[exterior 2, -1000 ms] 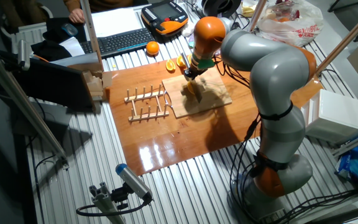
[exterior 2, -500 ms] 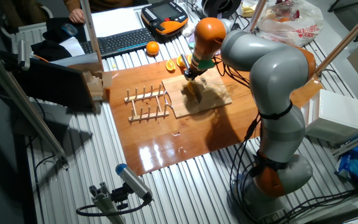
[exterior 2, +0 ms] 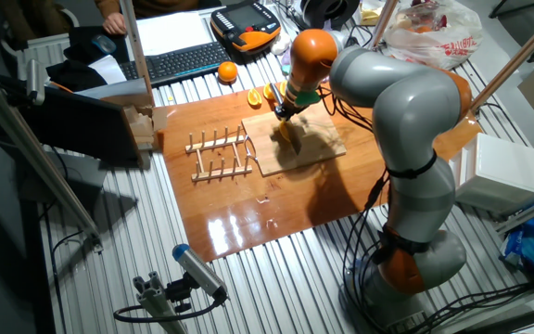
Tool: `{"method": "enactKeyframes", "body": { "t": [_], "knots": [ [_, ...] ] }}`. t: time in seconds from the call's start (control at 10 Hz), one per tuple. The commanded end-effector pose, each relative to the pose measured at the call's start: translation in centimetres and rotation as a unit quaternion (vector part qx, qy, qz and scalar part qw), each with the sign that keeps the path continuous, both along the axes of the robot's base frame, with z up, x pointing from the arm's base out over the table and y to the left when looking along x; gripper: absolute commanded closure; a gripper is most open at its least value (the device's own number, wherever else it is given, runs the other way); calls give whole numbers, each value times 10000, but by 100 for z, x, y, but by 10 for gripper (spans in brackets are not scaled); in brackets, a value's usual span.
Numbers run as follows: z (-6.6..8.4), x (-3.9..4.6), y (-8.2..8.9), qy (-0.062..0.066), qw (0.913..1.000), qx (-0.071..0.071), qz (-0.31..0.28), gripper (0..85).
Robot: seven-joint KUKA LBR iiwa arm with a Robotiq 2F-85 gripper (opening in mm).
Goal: Chop the orange
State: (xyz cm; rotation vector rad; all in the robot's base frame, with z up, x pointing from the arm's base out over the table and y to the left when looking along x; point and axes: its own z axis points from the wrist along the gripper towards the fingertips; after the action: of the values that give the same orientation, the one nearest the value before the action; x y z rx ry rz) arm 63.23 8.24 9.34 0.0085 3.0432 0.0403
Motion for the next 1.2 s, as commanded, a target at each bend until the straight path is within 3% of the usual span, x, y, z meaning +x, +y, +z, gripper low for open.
{"method": "enactKeyframes", "body": {
  "t": [0.0,0.5,0.8,1.1],
  "knots": [
    [3,-2,4,-9,10000,8,1,850],
    [64,-99,-16,-77,10000,21,-46,850],
    [20,-211,33,-182,9998,7,-125,850],
    [21,-214,41,-228,9996,-13,-141,850]
  ]
}}
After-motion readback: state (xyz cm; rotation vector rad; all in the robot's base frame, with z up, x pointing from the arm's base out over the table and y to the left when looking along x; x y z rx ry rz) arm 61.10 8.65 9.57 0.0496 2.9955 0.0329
